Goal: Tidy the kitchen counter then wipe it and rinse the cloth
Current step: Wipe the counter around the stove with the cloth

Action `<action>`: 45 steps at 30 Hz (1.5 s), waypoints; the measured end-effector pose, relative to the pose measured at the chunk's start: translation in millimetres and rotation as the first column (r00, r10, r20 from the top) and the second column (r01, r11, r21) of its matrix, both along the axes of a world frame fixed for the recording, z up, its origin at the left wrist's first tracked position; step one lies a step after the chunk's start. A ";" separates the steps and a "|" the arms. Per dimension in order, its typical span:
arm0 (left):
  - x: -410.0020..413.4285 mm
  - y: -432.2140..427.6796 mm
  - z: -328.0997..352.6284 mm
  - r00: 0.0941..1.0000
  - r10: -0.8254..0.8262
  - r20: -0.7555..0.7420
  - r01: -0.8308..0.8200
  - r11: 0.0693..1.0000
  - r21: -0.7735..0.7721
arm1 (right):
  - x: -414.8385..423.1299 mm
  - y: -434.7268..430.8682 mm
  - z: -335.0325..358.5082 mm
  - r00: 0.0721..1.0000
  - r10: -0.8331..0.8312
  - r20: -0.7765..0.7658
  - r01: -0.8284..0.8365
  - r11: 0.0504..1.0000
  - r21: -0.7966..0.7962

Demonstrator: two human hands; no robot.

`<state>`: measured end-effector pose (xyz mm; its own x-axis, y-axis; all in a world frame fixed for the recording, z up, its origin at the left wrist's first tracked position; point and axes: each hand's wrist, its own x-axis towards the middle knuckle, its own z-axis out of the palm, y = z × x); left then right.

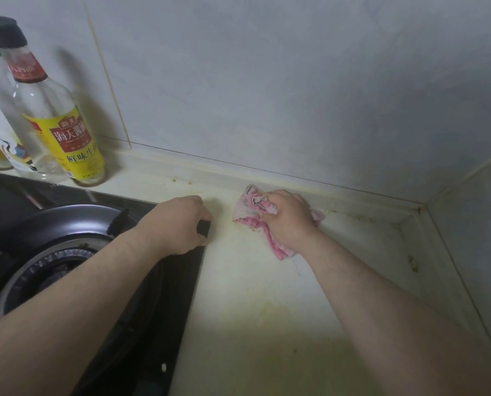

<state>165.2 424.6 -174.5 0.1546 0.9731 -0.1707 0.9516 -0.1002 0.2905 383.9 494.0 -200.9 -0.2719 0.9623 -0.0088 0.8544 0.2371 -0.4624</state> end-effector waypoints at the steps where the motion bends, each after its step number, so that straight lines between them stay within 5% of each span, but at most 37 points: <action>1: -0.1 -0.2 0.5 1.000 0.002 0.000 -0.002 1.000 0.001 | 0.1 -1.0 -0.2 1.000 -0.003 -0.001 0.003 1.000 -0.004; 14: 0.0 -2.9 -0.1 1.000 -0.008 0.021 0.008 1.000 -0.028 | 3.0 -46.7 1.1 0.999 0.033 -0.010 -0.033 0.999 -0.036; 19: -18.3 -0.5 22.8 0.987 -0.052 -0.152 0.053 0.999 0.003 | 1.9 -62.2 0.4 0.999 0.042 -0.018 -0.043 0.998 -0.041; 26: -50.5 -10.1 21.1 0.987 -0.021 -0.162 -0.001 0.991 -0.135 | -3.1 -68.2 0.5 0.998 0.056 -0.012 -0.056 0.998 -0.001; 40: -55.2 -13.8 -2.3 0.966 -0.098 -0.240 0.105 0.994 0.018 | -61.4 -9.0 -5.7 1.000 -0.015 -0.020 0.016 0.997 0.069; 45: -55.1 -28.2 6.1 0.981 -0.079 -0.177 0.112 0.976 0.188 | -64.1 -9.2 -2.0 1.000 -0.014 -0.007 0.014 0.999 0.050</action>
